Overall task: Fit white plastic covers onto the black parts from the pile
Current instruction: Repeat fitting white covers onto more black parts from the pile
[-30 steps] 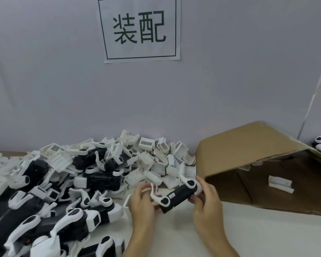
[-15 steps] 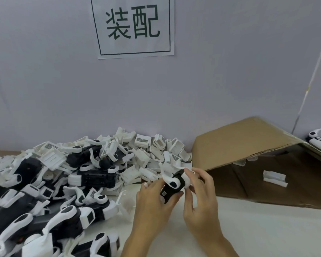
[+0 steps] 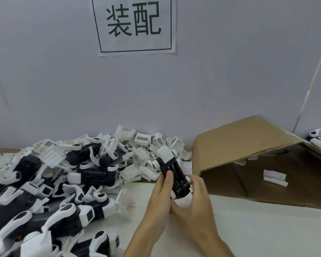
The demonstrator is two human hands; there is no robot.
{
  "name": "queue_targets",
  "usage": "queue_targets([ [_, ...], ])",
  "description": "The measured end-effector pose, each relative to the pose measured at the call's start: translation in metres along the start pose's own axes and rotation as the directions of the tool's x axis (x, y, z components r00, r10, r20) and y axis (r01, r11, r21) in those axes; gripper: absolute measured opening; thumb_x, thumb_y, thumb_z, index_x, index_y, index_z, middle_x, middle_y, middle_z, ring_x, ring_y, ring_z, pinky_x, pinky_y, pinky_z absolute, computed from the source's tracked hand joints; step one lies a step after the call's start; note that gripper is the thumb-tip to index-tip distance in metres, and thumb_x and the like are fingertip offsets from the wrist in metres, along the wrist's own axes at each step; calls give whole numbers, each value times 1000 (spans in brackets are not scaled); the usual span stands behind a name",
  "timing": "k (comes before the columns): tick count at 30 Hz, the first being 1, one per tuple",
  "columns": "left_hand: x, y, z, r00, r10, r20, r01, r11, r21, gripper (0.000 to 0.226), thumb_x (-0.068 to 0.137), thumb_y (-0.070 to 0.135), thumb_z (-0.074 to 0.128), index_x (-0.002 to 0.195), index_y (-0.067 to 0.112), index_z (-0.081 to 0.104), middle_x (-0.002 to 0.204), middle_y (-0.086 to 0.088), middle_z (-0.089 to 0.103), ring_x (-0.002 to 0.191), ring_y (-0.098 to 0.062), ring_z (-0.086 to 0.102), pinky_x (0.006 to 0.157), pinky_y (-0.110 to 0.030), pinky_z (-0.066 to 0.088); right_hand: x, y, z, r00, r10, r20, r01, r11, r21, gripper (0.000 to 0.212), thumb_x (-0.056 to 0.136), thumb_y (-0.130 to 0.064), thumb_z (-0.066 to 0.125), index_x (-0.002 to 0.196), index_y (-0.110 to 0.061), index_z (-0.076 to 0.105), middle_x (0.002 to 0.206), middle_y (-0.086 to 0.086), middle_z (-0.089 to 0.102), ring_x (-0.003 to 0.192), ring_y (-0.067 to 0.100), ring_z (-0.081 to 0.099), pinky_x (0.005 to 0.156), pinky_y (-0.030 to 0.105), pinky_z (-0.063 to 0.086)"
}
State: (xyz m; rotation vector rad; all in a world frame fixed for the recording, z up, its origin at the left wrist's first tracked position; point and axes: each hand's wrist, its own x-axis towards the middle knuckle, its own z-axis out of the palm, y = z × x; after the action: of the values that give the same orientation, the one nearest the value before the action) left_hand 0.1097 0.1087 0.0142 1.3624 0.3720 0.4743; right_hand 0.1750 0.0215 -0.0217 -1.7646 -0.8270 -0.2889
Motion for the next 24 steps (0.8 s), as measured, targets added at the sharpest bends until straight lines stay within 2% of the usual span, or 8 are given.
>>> queue_targets([
  [4,1,2,-5,988,103,-116,-97,994,55,36,77,66,53,97,45,73,97,18,75,88,7,66,85,-31,50,2,5,-2,1000,-5,-18,4,998,-62,58,66,-61,68,118,-42,49,103,-31,53,100,3,56,81,16,45],
  [6,2,3,-7,982,63,-177,-65,998,-10,38,84,57,57,96,27,77,93,8,77,89,-2,70,78,-30,50,2,5,-1,999,-33,40,39,988,-150,57,66,-62,66,115,-36,53,96,-29,52,91,6,53,77,15,41],
  [9,5,1,-7,972,7,-235,-35,993,-114,32,96,41,57,102,15,74,94,-6,78,86,-24,72,67,-35,51,2,1,2,996,-31,79,47,977,-206,58,65,-66,62,112,-33,56,87,-32,47,85,5,48,72,12,35],
  [12,6,-3,-8,966,50,-254,-82,990,-116,22,96,33,61,104,16,73,94,-6,77,89,-21,74,71,-33,52,4,1,2,988,53,143,-27,984,-174,65,66,-68,62,122,-38,51,105,-29,56,99,6,51,84,16,42],
  [15,6,-6,-7,957,150,-247,-159,987,-16,11,95,21,66,104,23,71,93,2,78,89,-12,74,68,-15,52,3,4,0,953,161,256,-141,985,-96,89,66,-69,65,146,-43,33,137,-29,45,128,2,42,109,28,39],
  [18,8,-9,-8,928,300,-219,-272,951,149,24,90,5,69,99,27,70,90,6,78,83,-11,74,67,-16,54,0,3,-1,974,85,211,-102,992,71,80,77,-49,66,146,-48,24,143,-36,35,134,-13,34,113,16,32],
  [21,8,-13,-11,883,458,-108,-370,818,440,33,86,5,71,93,38,69,81,18,73,73,-3,66,64,-11,47,-1,5,-3,993,101,63,-115,956,268,74,82,-35,66,149,-35,33,144,-25,47,133,-6,44,107,19,40],
  [24,7,-17,-12,806,586,82,-457,528,716,22,82,5,70,88,27,67,68,16,62,63,-9,53,60,-18,38,3,5,-4,982,187,31,-182,893,412,81,75,-39,80,146,-27,42,134,-14,60,120,4,60,95,22,50],
])
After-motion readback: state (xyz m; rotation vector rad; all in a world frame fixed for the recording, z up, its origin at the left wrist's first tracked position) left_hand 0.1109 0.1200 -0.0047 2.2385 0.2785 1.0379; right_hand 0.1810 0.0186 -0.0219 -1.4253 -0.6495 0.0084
